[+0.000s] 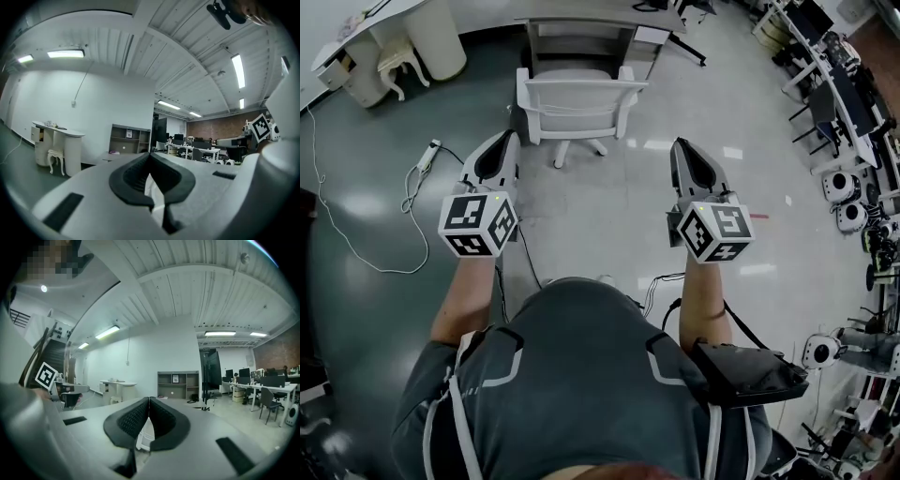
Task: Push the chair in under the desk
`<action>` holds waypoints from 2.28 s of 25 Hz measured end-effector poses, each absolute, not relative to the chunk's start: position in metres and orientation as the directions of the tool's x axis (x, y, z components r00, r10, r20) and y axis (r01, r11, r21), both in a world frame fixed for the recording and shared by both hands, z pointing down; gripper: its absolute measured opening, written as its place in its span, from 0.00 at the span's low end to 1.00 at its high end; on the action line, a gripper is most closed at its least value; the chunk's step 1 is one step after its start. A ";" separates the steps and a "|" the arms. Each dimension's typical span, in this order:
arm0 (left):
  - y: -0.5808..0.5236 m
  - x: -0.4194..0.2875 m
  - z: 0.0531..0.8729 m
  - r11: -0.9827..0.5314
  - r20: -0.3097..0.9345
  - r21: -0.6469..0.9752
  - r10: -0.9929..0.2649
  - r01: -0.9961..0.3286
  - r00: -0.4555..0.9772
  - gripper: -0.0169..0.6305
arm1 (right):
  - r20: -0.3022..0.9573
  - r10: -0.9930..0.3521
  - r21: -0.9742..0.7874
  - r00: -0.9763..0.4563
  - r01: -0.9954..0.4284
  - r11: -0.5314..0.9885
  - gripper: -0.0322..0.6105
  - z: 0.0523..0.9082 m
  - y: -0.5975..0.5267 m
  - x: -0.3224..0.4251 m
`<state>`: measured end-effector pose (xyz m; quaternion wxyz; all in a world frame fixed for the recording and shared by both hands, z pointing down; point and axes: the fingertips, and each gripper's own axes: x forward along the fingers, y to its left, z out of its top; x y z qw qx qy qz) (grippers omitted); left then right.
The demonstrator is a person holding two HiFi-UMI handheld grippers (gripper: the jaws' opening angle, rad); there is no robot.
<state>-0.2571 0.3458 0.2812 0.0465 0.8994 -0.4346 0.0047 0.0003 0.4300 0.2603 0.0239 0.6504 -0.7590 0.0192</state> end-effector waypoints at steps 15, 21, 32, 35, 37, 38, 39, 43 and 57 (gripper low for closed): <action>0.303 -0.271 0.306 -0.618 0.087 0.009 -0.782 -0.786 0.617 0.04 | 0.073 -0.982 0.011 -0.174 -0.984 0.175 0.10 0.270 0.376 -0.011; 0.255 -0.253 0.322 -0.593 0.147 0.007 -0.796 -0.805 0.587 0.04 | 0.086 -0.968 -0.004 -0.235 -0.972 0.235 0.10 0.284 0.309 0.011; 0.144 -0.180 0.342 -0.593 0.257 -0.089 -0.790 -0.800 0.557 0.04 | 0.179 -0.919 0.031 -0.351 -0.932 0.362 0.10 0.308 0.183 0.073; 0.117 -0.160 0.354 -0.597 0.308 -0.138 -0.784 -0.790 0.539 0.05 | 0.215 -0.898 0.033 -0.385 -0.916 0.400 0.10 0.323 0.153 0.091; 0.102 -0.146 0.362 -0.611 0.337 -0.157 -0.772 -0.776 0.539 0.12 | 0.242 -0.880 0.041 -0.408 -0.902 0.430 0.10 0.334 0.134 0.100; 0.096 -0.140 0.366 -0.620 0.354 -0.166 -0.763 -0.767 0.540 0.19 | 0.255 -0.869 0.048 -0.423 -0.892 0.449 0.10 0.339 0.126 0.103; 0.089 -0.134 0.370 -0.626 0.373 -0.178 -0.757 -0.759 0.537 0.20 | 0.269 -0.857 0.054 -0.440 -0.881 0.470 0.11 0.344 0.118 0.105; 0.067 -0.114 0.399 -0.657 0.466 -0.242 -0.725 -0.714 0.508 0.23 | 0.338 -0.792 0.073 -0.508 -0.825 0.560 0.21 0.374 0.094 0.108; 0.018 -0.104 0.530 -0.815 0.787 -0.368 -0.529 -0.448 0.316 0.39 | 0.651 -0.559 0.215 -0.514 -0.581 0.785 0.33 0.500 0.051 0.085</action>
